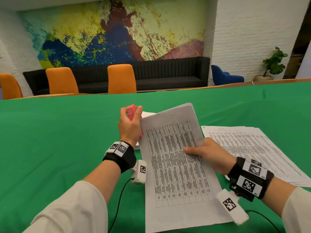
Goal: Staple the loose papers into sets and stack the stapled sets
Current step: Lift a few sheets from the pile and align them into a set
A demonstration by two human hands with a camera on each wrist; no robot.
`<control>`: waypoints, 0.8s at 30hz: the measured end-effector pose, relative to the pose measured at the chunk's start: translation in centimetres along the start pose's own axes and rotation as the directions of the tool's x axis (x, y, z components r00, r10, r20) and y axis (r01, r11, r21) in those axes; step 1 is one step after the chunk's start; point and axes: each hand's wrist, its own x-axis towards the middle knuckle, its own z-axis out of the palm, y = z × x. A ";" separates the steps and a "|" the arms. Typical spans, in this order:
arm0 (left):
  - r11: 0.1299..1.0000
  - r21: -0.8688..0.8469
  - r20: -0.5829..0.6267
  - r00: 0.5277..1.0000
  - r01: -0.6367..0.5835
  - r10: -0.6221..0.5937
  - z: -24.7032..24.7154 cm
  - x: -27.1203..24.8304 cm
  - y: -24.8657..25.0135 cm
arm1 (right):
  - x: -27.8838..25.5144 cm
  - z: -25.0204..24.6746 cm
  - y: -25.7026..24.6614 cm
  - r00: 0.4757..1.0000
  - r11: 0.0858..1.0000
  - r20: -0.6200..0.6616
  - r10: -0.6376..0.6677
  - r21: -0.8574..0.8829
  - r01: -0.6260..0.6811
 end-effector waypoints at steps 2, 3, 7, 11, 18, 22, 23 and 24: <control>1.000 -0.020 0.017 1.000 0.021 -0.020 0.1 -0.2 0.0 | -0.1 0.0 -0.1 1.000 1.000 0.002 0.005 0.004 -0.005; 0.999 -0.024 0.022 0.999 0.027 -0.026 0.1 -0.2 0.0 | -0.1 0.0 -0.2 1.000 1.000 0.002 0.005 0.004 -0.005; 1.000 -0.011 0.004 1.000 0.023 -0.023 0.3 -0.2 -0.1 | -0.1 0.1 -0.3 1.000 1.000 0.002 0.004 -0.002 -0.004; 1.000 -0.028 -0.048 0.999 0.010 -0.012 0.4 -0.3 0.1 | -0.4 0.2 -0.1 1.000 1.000 0.021 0.000 0.020 -0.001; 0.969 -0.121 0.125 0.972 0.216 -0.201 0.0 0.4 1.5 | -0.5 0.1 0.0 1.000 0.998 0.006 0.011 0.054 -0.011; 0.970 -0.093 0.020 0.974 0.226 -0.225 -2.6 3.2 4.0 | -0.8 -0.6 0.1 0.999 0.997 -0.003 0.051 0.055 -0.051; 0.976 -0.004 0.006 0.976 0.219 -0.219 -3.8 4.1 4.2 | -0.9 -0.9 0.2 0.998 0.996 -0.010 0.063 0.056 -0.062; 0.967 0.133 0.024 0.974 0.219 -0.224 -5.1 4.8 4.1 | -0.9 -1.2 0.3 0.997 0.996 -0.015 0.075 0.058 -0.074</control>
